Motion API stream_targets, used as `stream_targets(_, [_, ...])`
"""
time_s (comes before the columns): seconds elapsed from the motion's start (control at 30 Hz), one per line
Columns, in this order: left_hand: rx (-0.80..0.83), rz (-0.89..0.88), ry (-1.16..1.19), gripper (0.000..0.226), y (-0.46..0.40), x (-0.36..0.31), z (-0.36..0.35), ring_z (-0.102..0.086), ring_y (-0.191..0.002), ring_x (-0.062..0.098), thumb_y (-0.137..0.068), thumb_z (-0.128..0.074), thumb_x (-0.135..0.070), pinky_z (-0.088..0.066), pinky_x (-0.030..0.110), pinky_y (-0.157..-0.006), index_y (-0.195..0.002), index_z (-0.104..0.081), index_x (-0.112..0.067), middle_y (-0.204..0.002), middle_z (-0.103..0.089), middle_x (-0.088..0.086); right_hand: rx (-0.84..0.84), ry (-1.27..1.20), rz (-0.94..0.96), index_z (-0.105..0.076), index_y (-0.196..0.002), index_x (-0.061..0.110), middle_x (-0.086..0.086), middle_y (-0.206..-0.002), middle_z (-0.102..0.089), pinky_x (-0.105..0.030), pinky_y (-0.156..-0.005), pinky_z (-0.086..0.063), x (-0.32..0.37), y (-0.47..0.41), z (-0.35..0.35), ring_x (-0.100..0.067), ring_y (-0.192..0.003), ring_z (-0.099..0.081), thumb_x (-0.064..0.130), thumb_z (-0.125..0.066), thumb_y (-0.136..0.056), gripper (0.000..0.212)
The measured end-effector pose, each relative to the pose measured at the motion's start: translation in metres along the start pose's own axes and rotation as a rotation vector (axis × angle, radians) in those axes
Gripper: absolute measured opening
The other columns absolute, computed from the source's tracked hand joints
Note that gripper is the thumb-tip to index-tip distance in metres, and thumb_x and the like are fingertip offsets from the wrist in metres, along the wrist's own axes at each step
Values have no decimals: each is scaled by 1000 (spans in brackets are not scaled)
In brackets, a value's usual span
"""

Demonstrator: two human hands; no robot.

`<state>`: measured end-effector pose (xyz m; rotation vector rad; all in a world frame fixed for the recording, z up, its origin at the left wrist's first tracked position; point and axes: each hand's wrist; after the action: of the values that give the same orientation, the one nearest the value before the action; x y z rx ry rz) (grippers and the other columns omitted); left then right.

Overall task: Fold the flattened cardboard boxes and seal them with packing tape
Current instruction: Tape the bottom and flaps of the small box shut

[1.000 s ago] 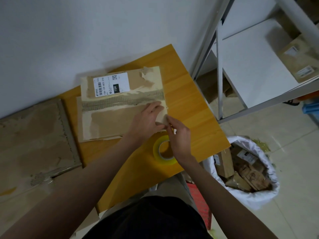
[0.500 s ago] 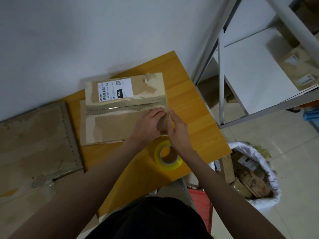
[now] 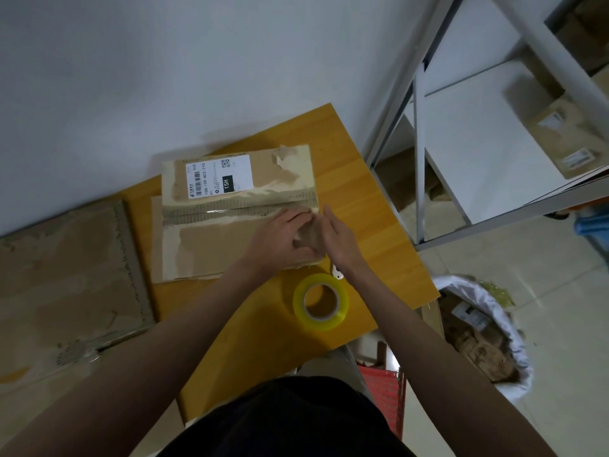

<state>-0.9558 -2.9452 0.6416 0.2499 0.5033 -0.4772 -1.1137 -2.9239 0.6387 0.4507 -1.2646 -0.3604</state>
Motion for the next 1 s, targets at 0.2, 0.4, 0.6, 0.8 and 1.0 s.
stream_targets(0.2, [107,17,-156,122,-25,14,3,-9,-153,16,-61,-43,-86,-16,36,-123,-157,-22,-15,-167,-12,0,-4,62,148,-20,-158,29,-5,-152,-47,-18,-87,-48,-3,-11,-12,-26,-130,-52,40,-32,-108,53])
stream_targets(0.4, [218,12,-264,121,-37,20,2,-2,-154,17,-69,-58,-79,-10,37,-125,-159,-13,-12,-167,-4,-1,113,-8,-34,-30,-156,26,-2,-159,-36,-40,-115,-35,-3,-37,2,-24,-144,-36,57,-29,-104,61])
stream_targets(0.6, [58,38,-213,96,-58,14,25,-35,-138,19,-68,-83,-47,-38,41,-109,-147,-40,-16,-152,-38,-3,39,-55,136,-20,-158,28,8,-162,-26,-11,-108,-30,26,-49,-6,-8,-145,-30,48,-30,-107,56])
stream_targets(0.8, [130,102,-150,112,-63,23,26,-19,-149,16,-65,-84,-54,-29,39,-116,-155,-30,-17,-164,-22,-6,62,-19,64,-37,-153,21,-1,-154,-43,-39,-116,-34,32,-67,1,-20,-140,-41,48,-27,-107,54])
stream_targets(1.0, [160,108,-149,103,-71,24,24,-33,-139,16,-58,-84,-56,-35,41,-113,-145,-45,-15,-148,-42,-4,9,77,128,-19,-159,18,-12,-144,-52,-32,-97,-43,55,-96,-3,-26,-124,-53,33,-29,-110,52])
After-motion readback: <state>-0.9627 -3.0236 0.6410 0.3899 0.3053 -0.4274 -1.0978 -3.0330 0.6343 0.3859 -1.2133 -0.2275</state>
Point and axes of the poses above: each hand's wrist, its own y-axis away from the middle knuckle, its own z-axis out of the back of the hand, x = y × z
